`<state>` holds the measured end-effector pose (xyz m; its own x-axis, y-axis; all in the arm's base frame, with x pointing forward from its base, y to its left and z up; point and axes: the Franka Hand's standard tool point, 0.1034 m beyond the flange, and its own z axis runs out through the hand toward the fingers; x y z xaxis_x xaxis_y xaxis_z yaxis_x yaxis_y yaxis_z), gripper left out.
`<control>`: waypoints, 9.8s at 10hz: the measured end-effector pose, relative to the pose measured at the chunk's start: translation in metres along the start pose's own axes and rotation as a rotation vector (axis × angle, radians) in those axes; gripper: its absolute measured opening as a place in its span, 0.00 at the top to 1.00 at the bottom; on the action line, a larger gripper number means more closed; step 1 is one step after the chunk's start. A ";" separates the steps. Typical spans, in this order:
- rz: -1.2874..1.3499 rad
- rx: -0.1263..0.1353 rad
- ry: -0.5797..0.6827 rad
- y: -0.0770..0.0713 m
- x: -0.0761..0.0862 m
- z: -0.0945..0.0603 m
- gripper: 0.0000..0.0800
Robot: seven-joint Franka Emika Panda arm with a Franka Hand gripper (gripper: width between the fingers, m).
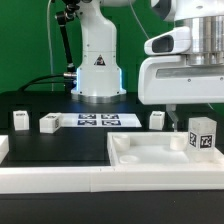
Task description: Assemble square table
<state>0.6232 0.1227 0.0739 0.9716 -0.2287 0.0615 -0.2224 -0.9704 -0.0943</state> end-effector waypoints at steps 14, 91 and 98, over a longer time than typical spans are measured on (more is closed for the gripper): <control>-0.137 -0.001 0.005 0.005 0.003 -0.001 0.64; 0.031 -0.089 -0.924 0.086 -0.238 0.037 0.19; 0.040 -0.119 -0.912 0.073 -0.264 0.049 0.19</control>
Offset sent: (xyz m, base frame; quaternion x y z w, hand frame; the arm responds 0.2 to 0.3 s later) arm 0.0021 0.0006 0.0034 0.0038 -0.0039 -0.1944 0.9809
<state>0.3541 0.1157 0.0025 0.6397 -0.1616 -0.7515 -0.2150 -0.9762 0.0270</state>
